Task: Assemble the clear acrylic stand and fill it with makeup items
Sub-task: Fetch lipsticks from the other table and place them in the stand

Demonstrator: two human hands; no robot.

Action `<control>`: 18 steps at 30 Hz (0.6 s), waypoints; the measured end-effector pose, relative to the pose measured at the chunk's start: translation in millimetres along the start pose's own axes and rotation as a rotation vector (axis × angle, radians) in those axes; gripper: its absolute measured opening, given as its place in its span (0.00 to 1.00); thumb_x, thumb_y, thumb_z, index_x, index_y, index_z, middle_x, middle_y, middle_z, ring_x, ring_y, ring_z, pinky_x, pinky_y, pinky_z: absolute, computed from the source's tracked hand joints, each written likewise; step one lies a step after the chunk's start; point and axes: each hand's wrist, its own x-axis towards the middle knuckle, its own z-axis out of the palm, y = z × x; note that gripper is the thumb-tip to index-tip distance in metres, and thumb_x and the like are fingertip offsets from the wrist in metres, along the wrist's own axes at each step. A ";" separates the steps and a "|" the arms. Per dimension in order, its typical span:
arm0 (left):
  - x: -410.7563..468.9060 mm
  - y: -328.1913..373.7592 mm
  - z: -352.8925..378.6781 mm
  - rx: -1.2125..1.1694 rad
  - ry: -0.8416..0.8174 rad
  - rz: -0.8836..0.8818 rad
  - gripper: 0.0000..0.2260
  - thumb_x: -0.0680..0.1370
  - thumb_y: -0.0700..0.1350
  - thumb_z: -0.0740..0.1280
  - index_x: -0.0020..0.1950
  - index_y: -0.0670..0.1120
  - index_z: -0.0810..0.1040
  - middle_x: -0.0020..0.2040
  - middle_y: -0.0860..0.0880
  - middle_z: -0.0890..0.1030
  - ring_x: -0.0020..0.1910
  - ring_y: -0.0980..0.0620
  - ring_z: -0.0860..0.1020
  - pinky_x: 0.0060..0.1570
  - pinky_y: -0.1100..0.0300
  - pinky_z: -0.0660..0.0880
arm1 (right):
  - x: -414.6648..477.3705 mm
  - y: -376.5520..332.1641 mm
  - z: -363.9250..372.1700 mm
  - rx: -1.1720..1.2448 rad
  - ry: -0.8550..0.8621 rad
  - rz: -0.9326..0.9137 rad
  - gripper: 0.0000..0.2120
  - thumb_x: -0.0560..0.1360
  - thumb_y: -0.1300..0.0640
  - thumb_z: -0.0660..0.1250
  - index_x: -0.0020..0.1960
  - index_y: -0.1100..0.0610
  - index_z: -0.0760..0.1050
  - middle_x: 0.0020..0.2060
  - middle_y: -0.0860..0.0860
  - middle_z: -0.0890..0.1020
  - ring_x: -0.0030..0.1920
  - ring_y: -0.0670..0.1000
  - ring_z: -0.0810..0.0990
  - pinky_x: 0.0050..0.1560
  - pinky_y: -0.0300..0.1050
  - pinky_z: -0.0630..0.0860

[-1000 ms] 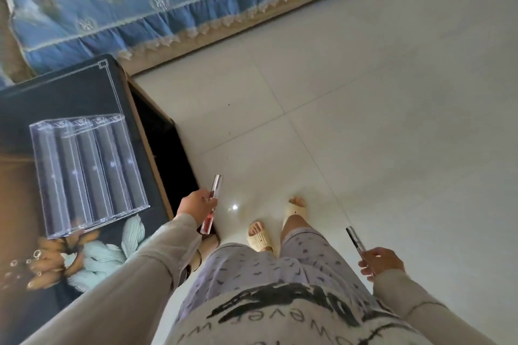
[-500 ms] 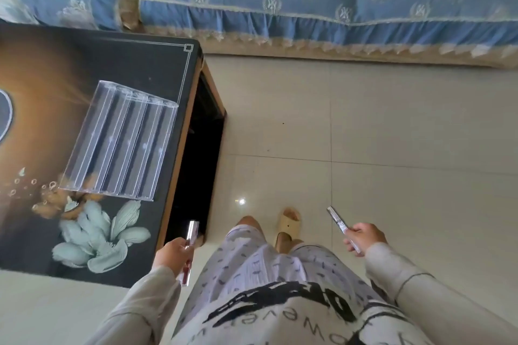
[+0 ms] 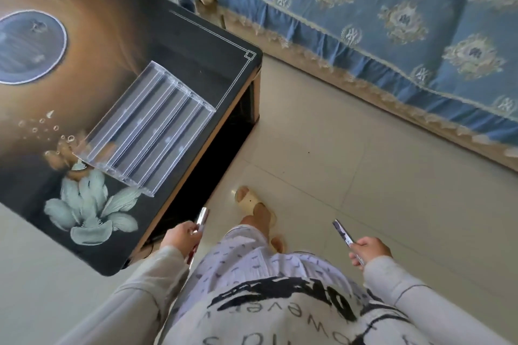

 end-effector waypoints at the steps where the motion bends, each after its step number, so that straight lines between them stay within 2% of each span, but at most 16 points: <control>1: 5.5 14.9 -7.4 -0.011 0.003 0.014 0.11 0.78 0.45 0.60 0.53 0.41 0.78 0.45 0.43 0.80 0.45 0.43 0.79 0.45 0.58 0.73 | 1.9 -11.6 -2.0 -0.005 0.006 -0.001 0.08 0.73 0.66 0.64 0.35 0.62 0.71 0.25 0.56 0.75 0.24 0.51 0.70 0.26 0.38 0.66; 3: 13.9 44.6 -23.7 -0.058 -0.003 0.046 0.09 0.78 0.44 0.60 0.52 0.43 0.77 0.46 0.44 0.79 0.45 0.43 0.79 0.46 0.57 0.74 | 4.9 -35.0 -6.4 -0.024 0.007 0.001 0.06 0.73 0.66 0.64 0.37 0.63 0.71 0.25 0.56 0.75 0.23 0.51 0.69 0.25 0.38 0.66; 6: 29.9 82.9 -53.0 -0.130 0.020 0.109 0.04 0.77 0.45 0.61 0.45 0.47 0.74 0.41 0.47 0.78 0.39 0.48 0.75 0.42 0.60 0.71 | 10.6 -75.4 -11.2 -0.073 0.001 -0.028 0.11 0.73 0.66 0.65 0.32 0.61 0.72 0.23 0.54 0.76 0.23 0.51 0.71 0.17 0.32 0.67; 8: 41.2 99.6 -72.8 -0.134 0.026 0.131 0.04 0.77 0.46 0.62 0.46 0.47 0.75 0.43 0.46 0.80 0.40 0.48 0.76 0.44 0.60 0.71 | 14.1 -106.2 -14.4 -0.092 0.010 -0.064 0.11 0.73 0.65 0.65 0.32 0.61 0.73 0.25 0.54 0.77 0.25 0.51 0.73 0.19 0.32 0.69; 10: 48.0 109.7 -90.8 -0.166 0.051 0.130 0.07 0.77 0.47 0.62 0.50 0.46 0.77 0.47 0.43 0.82 0.40 0.48 0.75 0.43 0.61 0.70 | 14.5 -137.4 -15.3 -0.131 0.004 -0.106 0.09 0.73 0.65 0.65 0.34 0.62 0.74 0.27 0.54 0.77 0.26 0.51 0.73 0.24 0.35 0.70; 13: 57.1 112.9 -109.7 -0.243 0.106 0.090 0.06 0.77 0.47 0.62 0.49 0.47 0.77 0.49 0.43 0.83 0.40 0.48 0.74 0.41 0.63 0.67 | 16.9 -184.2 -14.1 -0.174 -0.052 -0.170 0.07 0.74 0.65 0.64 0.38 0.63 0.76 0.31 0.55 0.78 0.26 0.50 0.73 0.27 0.37 0.68; 16: 58.4 99.0 -114.0 -0.264 0.096 0.014 0.09 0.77 0.46 0.62 0.53 0.45 0.78 0.50 0.43 0.83 0.44 0.45 0.78 0.41 0.63 0.68 | 24.0 -222.4 -8.3 -0.209 -0.111 -0.213 0.07 0.75 0.67 0.63 0.50 0.69 0.76 0.37 0.60 0.79 0.27 0.51 0.73 0.20 0.35 0.69; 18: 56.8 86.5 -111.9 -0.325 0.103 -0.056 0.09 0.77 0.46 0.62 0.53 0.45 0.78 0.46 0.44 0.82 0.42 0.47 0.77 0.41 0.64 0.67 | 30.0 -247.7 -3.7 -0.241 -0.134 -0.240 0.06 0.75 0.67 0.63 0.50 0.68 0.75 0.34 0.58 0.79 0.26 0.50 0.72 0.16 0.33 0.67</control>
